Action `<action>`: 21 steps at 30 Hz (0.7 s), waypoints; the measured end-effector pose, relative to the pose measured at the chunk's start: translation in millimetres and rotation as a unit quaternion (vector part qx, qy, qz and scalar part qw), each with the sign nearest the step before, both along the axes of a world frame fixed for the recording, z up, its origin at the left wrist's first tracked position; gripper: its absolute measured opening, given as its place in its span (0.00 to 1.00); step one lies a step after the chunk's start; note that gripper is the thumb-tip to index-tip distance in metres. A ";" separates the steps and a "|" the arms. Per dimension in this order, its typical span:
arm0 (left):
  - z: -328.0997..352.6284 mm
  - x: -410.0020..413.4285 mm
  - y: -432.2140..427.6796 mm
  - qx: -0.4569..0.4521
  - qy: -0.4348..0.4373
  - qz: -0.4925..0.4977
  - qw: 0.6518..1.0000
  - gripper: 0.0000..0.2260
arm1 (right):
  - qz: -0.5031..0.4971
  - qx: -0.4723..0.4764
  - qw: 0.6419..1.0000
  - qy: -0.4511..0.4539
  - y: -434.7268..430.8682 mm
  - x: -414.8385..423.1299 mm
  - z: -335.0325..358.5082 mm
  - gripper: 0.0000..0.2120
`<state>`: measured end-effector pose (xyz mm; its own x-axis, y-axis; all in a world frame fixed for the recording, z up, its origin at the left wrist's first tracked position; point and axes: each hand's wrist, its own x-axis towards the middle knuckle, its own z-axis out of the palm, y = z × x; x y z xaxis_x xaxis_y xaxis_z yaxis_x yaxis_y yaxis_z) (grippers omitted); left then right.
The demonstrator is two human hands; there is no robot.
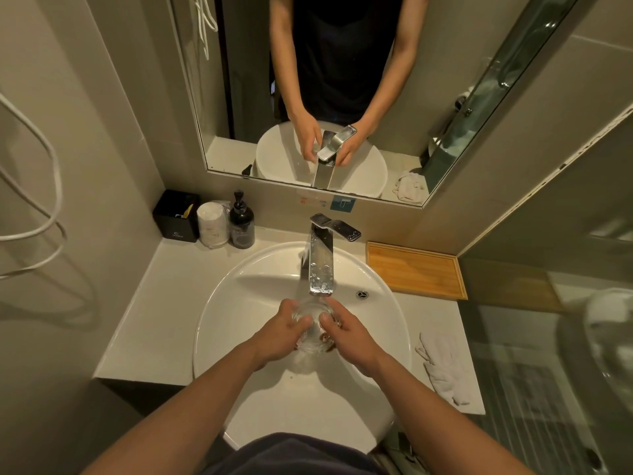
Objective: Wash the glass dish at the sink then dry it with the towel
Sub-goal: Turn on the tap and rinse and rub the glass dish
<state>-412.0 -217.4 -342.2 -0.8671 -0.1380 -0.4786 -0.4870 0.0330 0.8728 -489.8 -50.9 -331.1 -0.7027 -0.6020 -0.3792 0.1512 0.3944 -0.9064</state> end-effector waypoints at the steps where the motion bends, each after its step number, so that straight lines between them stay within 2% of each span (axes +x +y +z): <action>1: -0.8 -0.6 -0.7 -0.011 0.008 0.009 1.000 0.16 | 0.002 -0.001 1.000 0.006 0.2 -0.6 0.9 0.15; 4: -4.3 -2.4 -0.2 0.001 0.017 0.078 0.997 0.14 | -0.015 -0.008 1.000 -0.005 2.7 1.9 -4.0 0.12; 6: -3.9 -3.0 -0.3 0.043 0.014 0.105 0.993 0.13 | -0.024 -0.006 0.999 -0.022 3.7 3.6 -10.0 0.14; 10: 1.6 -3.5 -7.4 0.075 0.010 0.031 0.997 0.17 | -0.017 0.002 1.000 -0.017 2.3 1.7 -8.9 0.19; 15: 1.0 -4.6 -6.8 0.004 -0.007 0.052 0.999 0.13 | -0.021 0.014 1.000 -0.001 0.4 2.6 -8.4 0.18; 19: -2.2 1.0 1.0 0.058 0.008 0.069 0.996 0.12 | -0.061 0.002 0.998 -0.002 2.7 8.8 -11.5 0.20; 21: -1.8 1.3 2.4 0.085 -0.004 0.067 0.994 0.14 | -0.050 -0.003 0.999 -0.018 4.3 11.2 -11.5 0.17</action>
<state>-410.7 -215.0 -343.9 -0.8427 -0.1677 -0.5116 -0.4838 -0.1809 0.8563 -478.6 -46.7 -342.6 -0.7453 -0.5322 -0.4018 0.2220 0.3701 -0.9021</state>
